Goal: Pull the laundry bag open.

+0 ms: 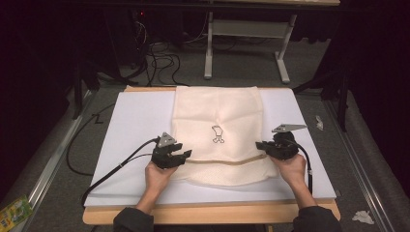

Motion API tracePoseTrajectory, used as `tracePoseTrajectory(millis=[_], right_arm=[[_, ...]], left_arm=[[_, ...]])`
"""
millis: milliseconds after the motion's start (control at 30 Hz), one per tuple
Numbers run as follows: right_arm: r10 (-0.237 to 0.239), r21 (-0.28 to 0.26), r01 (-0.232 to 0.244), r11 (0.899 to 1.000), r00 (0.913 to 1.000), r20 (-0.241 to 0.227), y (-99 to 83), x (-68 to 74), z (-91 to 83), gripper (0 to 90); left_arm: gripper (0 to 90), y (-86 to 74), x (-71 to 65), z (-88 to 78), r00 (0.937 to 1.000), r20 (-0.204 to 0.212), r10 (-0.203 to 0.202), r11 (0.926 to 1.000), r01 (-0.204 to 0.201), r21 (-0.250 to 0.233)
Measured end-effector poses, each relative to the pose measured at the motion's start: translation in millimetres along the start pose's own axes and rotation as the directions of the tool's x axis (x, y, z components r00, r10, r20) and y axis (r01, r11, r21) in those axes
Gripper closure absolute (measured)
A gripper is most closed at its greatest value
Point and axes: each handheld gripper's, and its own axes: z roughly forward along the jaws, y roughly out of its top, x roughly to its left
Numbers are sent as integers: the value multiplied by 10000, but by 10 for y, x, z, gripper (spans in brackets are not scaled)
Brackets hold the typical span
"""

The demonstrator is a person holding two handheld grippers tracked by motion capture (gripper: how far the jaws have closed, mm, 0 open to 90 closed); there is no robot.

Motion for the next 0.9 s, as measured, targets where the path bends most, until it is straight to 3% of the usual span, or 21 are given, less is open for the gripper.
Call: tracePoseTrajectory(millis=[200, 267, 400, 567, 900], right_arm=[[51, 16, -51, 10000, 9998, -175, 21, 17, -24, 878], [10, -53, -11, 10000, 9998, -223, 34, 24, -24, 877], [-27, -132, 23, 9999, 9995, -323, 72, 45, -30, 877], [-148, -136, 142, 9998, 9991, -392, 136, 94, -47, 878], [-271, -158, 262, 9995, 9980, -578, 242, 159, -60, 877]], left_arm=[[508, 85, -178, 132, 9986, 330, 404, 9990, -411, 199], [514, 122, -306, 228, 9956, 705, 619, 9974, -643, 324], [524, 161, -399, 313, 9937, 881, 695, 9969, -725, 319], [532, 215, -475, 423, 9933, 820, 815, 9957, -848, 376], [546, 246, -582, 478, 9871, 1249, 1007, 9940, -1051, 296]])
